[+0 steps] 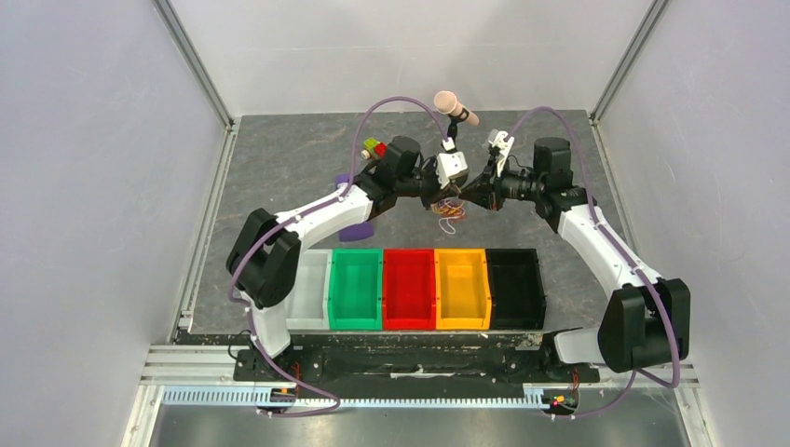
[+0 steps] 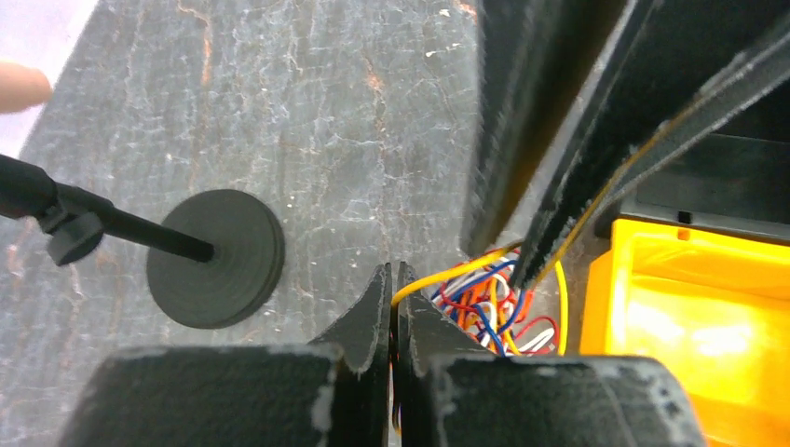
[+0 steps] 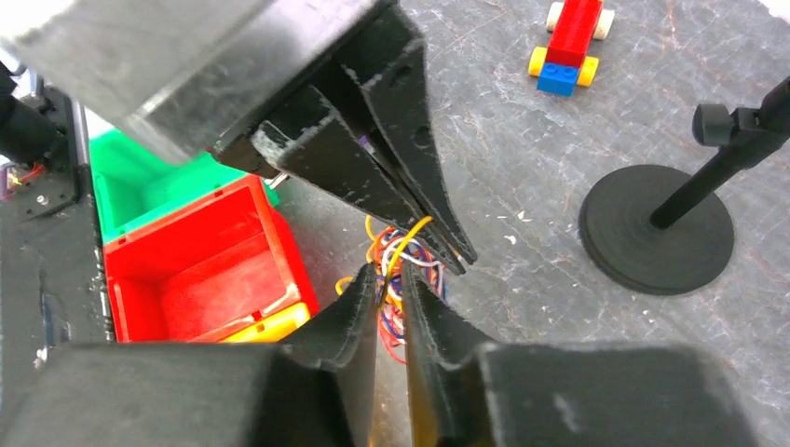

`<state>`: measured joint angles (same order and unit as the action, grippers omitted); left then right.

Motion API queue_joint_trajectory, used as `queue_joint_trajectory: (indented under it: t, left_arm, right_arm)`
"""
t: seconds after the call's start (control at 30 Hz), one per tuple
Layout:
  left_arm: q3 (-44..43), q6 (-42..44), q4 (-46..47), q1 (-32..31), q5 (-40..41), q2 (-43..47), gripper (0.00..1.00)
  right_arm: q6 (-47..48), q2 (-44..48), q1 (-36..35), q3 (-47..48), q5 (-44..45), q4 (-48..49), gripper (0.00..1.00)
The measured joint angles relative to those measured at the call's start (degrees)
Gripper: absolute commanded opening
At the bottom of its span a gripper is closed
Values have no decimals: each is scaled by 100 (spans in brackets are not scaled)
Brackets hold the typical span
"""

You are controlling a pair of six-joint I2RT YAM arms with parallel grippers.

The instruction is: Untangle the cables

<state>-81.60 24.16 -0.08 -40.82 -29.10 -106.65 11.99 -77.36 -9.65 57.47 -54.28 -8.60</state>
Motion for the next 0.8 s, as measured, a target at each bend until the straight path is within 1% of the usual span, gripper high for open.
queue_joint_trajectory:
  t: [0.03,0.07,0.1,0.13,0.17,0.23,0.33,0.43,0.47,0.57,0.7,0.8]
  left_arm:
    - [70,-46,39,11,-4,37,2]
    - [140,-133,61,33,-44,79,2]
    - [177,-243,70,76,-125,111,2]
    - [188,-369,72,136,-186,138,2]
    - [188,-525,103,227,-284,160,2]
    - [186,-826,168,459,-435,225,2]
    - [197,-1167,291,717,-560,334,2]
    - [199,-1563,490,813,-651,413,2]
    - [199,-1679,531,802,-695,426,2]
    - [197,-1980,647,739,-752,439,2]
    - [197,-2337,732,704,-754,439,2]
    - [197,-2594,822,704,-752,439,2]
  right_arm:
    - [-74,0,31,7,-15,-13,52]
    - [-127,0,68,24,-37,-26,55]
    - [-205,-7,109,42,-57,-37,62]
    - [-254,-20,199,92,-120,-55,73]
    - [-328,-39,345,173,-173,-61,80]
    - [-466,-61,671,317,-203,-46,87]
    - [-533,-63,960,363,-140,9,90]
    - [-717,-79,962,210,-105,236,87]
    - [-828,-79,942,96,-83,391,85]
    - [-1305,-153,855,-216,15,833,84]
    - [-1991,-404,667,-341,94,1397,89]
    - [-2310,-487,455,-494,131,1843,92]
